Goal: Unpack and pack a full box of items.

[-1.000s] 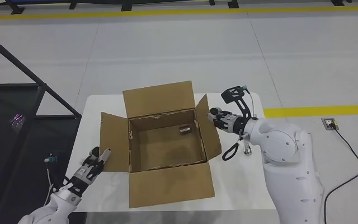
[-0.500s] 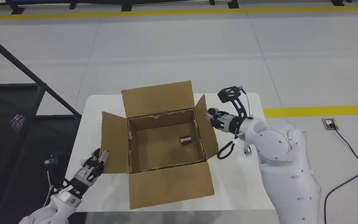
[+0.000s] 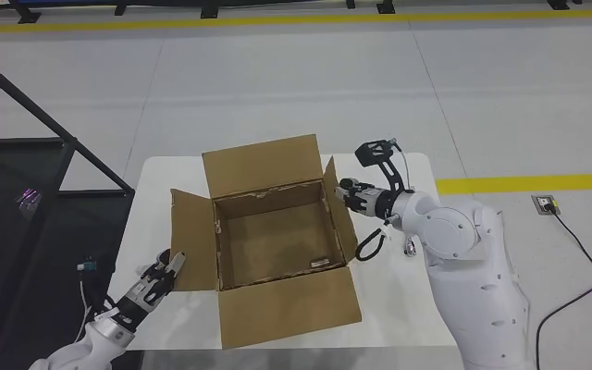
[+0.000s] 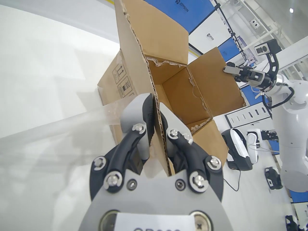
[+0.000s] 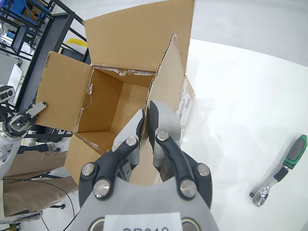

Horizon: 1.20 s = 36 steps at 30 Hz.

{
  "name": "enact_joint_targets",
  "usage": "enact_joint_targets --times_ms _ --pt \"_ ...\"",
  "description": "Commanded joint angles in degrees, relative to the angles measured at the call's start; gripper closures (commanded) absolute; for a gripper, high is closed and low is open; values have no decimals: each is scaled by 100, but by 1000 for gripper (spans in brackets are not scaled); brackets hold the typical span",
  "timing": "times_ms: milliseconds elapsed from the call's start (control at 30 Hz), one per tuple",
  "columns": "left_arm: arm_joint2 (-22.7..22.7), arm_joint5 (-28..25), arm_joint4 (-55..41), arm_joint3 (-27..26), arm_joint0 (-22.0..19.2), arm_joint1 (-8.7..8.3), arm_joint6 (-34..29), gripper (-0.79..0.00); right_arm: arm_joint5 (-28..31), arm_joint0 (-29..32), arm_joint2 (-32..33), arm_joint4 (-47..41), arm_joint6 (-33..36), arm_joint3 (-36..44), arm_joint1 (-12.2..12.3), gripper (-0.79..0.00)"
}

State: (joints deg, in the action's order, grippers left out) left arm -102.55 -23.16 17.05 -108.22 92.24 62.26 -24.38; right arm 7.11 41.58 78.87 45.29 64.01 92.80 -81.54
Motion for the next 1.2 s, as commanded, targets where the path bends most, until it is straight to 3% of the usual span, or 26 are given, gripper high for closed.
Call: enact_joint_targets --times_ms 0,667,1167 --pt "-42 7 -283 -4 -19 -15 -259 0 -20 7 13 -52 46 52 18 0" --pt "-295 383 -2272 192 -189 -148 -2104 0 -534 -519 -229 -337 839 -27 160 0" --pt "-410 651 -3056 296 -261 -246 -2955 0 -849 -1041 -494 -540 1387 -389 245 0"
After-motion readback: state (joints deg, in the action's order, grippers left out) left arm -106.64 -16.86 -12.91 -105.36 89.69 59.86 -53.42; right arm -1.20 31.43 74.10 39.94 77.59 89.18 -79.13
